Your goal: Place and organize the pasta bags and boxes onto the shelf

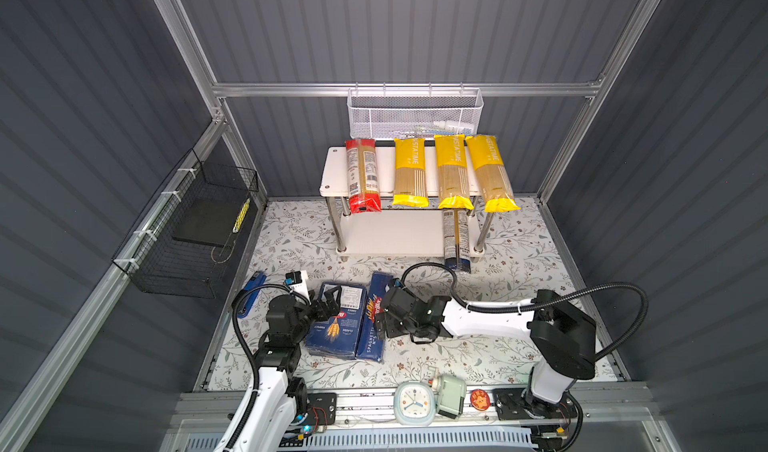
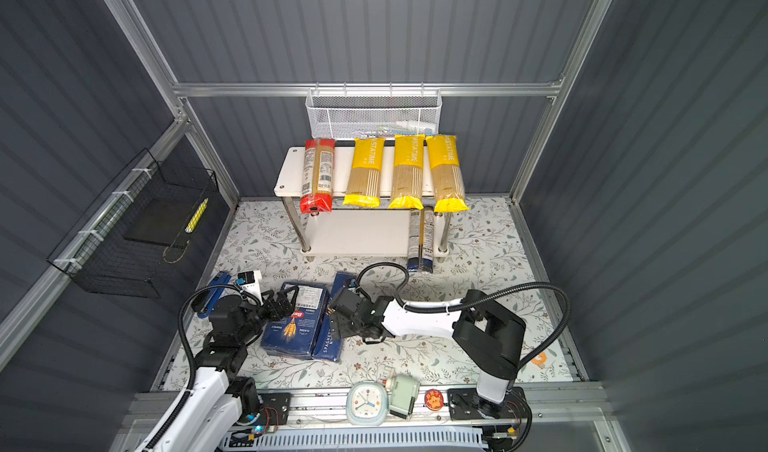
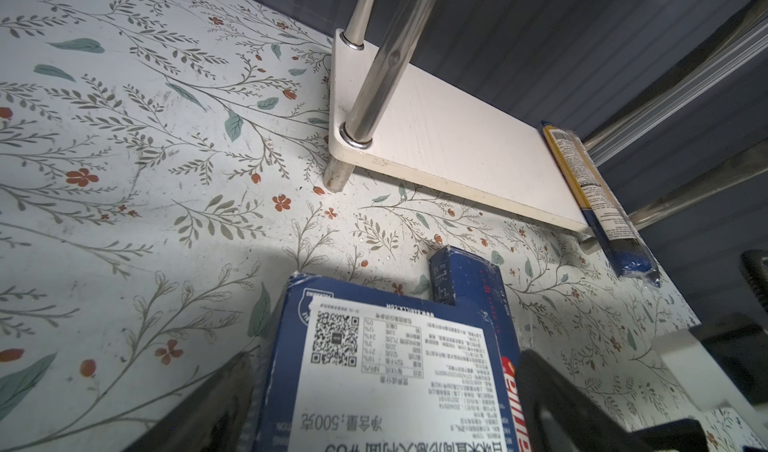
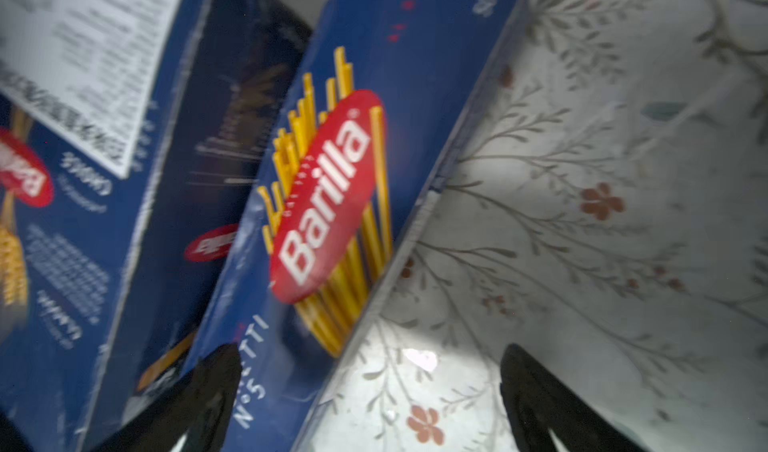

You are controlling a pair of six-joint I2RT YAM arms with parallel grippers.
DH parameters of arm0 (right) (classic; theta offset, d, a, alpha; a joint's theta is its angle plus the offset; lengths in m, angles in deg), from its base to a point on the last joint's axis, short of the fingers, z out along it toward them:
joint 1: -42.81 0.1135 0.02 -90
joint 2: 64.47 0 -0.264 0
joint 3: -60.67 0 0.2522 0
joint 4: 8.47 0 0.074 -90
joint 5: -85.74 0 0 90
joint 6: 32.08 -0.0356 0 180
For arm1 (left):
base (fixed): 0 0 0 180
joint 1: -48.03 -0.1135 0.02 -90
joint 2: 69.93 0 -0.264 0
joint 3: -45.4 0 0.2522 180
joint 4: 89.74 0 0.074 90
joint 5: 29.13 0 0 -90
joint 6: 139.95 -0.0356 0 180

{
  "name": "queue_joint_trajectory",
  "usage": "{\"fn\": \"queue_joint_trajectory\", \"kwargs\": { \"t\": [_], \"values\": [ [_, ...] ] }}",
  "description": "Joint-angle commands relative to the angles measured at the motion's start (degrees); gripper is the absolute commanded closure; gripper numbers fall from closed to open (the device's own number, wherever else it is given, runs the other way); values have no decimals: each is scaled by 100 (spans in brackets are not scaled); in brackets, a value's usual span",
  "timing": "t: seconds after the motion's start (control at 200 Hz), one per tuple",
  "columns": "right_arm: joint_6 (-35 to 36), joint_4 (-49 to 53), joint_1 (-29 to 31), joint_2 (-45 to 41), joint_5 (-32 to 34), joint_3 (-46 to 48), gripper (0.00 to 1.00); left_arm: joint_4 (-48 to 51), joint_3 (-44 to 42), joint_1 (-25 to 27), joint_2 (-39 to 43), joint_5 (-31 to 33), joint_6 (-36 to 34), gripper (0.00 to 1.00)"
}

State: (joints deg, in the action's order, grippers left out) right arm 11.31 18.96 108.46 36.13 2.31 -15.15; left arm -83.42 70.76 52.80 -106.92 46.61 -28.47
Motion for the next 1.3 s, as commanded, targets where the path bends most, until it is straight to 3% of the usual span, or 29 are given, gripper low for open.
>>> {"fn": "queue_joint_trajectory", "kwargs": {
  "t": [0.0,0.455,1.296],
  "values": [
    [-154,214,71,370,121,-396,1,-91,-61,-38,61,-77,-25,1],
    [37,1510,61,1099,528,-1051,1,-95,-61,-38,61,-79,-28,1],
    [176,2057,-501,-346,890,42,1,-108,-61,-38,34,-88,-29,1]
  ]
}}
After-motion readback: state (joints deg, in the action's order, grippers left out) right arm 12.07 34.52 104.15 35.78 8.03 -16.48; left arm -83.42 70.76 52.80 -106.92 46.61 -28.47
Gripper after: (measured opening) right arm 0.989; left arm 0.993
